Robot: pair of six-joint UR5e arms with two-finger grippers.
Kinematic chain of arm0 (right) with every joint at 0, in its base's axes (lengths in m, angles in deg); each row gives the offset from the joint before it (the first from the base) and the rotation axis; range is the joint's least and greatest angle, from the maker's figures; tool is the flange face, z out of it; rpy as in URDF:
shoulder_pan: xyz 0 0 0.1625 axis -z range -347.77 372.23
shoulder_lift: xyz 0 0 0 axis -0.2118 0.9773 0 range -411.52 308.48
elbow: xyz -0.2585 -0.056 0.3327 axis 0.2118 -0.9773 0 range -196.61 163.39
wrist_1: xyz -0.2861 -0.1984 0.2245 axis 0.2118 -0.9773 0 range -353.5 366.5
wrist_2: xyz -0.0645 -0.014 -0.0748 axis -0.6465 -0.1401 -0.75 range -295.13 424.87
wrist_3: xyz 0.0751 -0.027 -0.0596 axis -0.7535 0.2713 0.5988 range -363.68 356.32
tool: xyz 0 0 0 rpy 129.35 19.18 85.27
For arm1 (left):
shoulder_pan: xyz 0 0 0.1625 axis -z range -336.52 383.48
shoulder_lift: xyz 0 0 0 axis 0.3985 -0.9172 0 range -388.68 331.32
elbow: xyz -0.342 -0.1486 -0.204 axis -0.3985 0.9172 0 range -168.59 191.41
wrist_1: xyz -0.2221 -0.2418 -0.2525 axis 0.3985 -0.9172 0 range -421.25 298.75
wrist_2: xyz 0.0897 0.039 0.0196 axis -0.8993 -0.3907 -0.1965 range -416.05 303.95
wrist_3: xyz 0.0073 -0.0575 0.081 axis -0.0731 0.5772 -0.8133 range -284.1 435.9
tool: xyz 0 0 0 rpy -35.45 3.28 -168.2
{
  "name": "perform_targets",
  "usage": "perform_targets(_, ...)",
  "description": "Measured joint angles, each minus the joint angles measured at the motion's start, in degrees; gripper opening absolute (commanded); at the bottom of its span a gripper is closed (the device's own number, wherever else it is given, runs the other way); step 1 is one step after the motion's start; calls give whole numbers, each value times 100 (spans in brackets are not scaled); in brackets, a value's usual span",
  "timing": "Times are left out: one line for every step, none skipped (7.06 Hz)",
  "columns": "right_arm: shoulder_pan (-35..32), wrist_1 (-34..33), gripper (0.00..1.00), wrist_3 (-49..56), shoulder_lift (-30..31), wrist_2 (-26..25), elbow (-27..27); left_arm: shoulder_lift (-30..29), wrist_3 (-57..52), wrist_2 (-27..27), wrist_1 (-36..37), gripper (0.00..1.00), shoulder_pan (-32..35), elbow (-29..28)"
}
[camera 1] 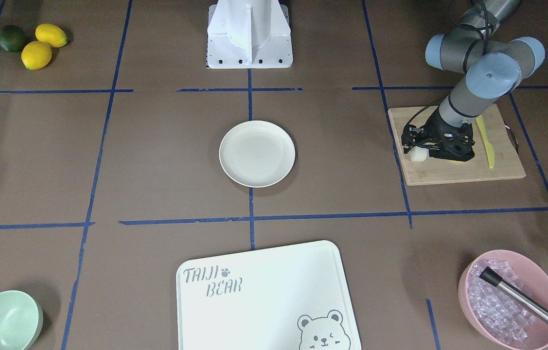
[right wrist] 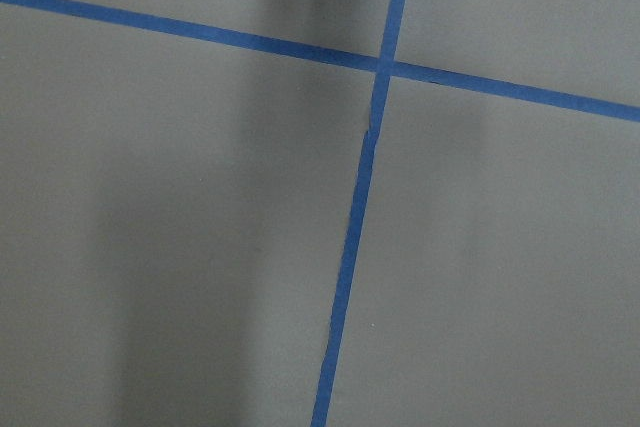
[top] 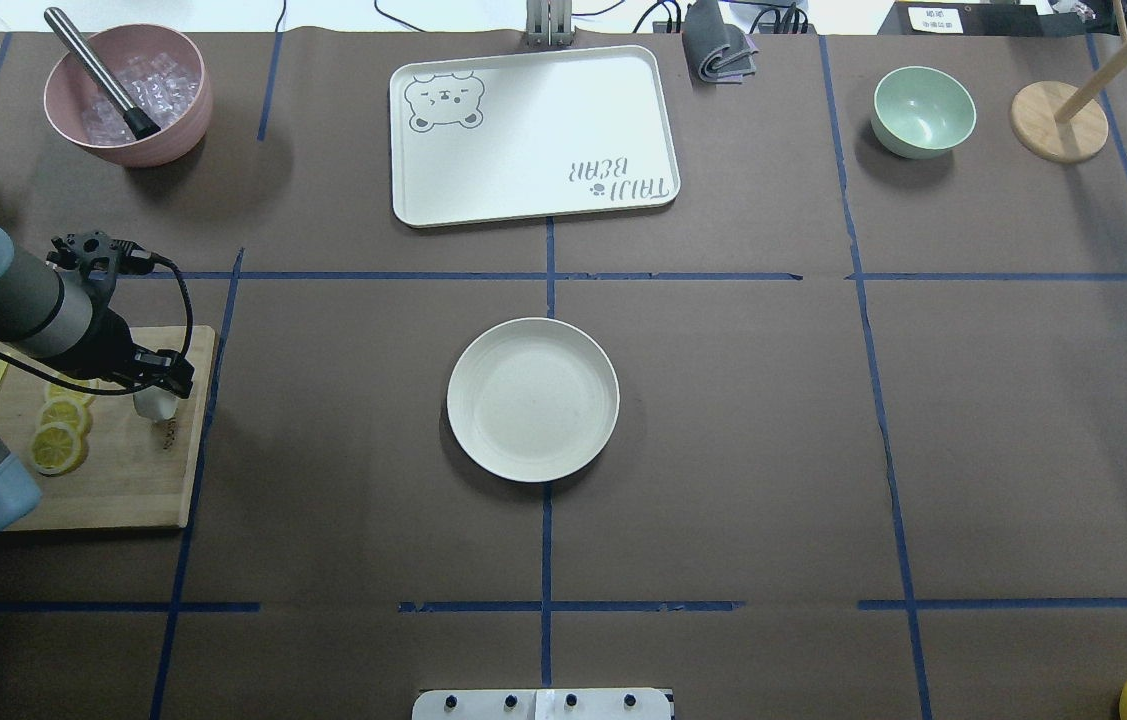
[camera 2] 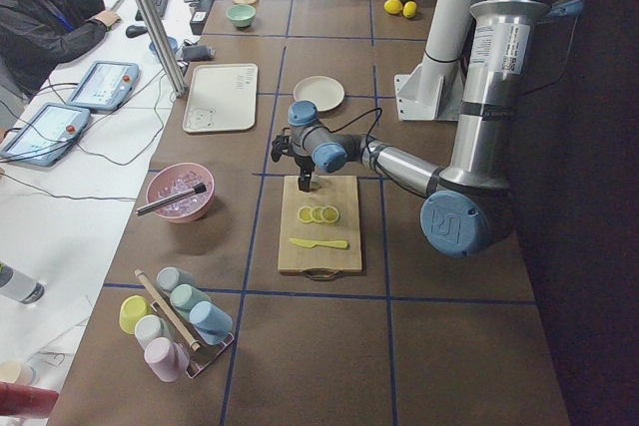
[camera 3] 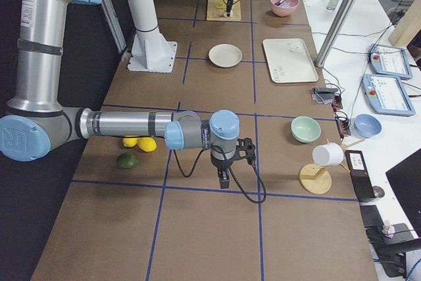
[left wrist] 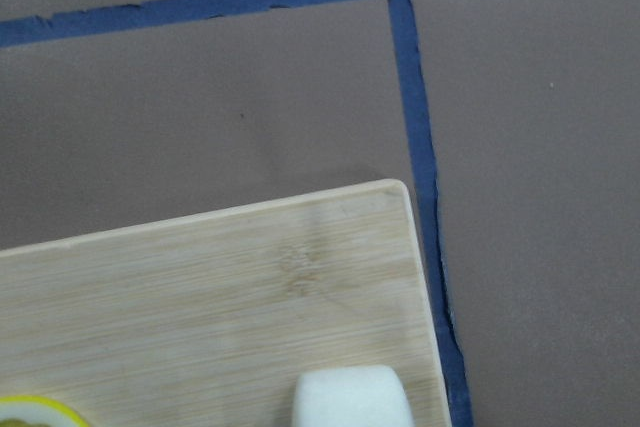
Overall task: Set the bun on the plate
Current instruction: 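Grasp the white bun with the left gripper and lift it, then carry the bun with the left gripper over the white plate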
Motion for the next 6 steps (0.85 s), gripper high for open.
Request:
perform_targets(-1,0,100,-1,3,2,11,2,1,-7,5,31,-2,6)
perform_targets(-1,0,100,-2,5,3,18,6,9,-11,14,31,-3,36)
perform_targets(-1,0,100,-2,6,3,24,4,27,-5,28,31,-1,121)
perform_targets(-1,0,100,-2,6,3,26,-59,108,8,81,31,1,238)
perform_targets(-2,0,100,-2,6,3,23,-326,340,12,301,31,1,320)
perform_targets(-2,0,100,-2,6,3,19,-844,692,1,755,31,-58,337)
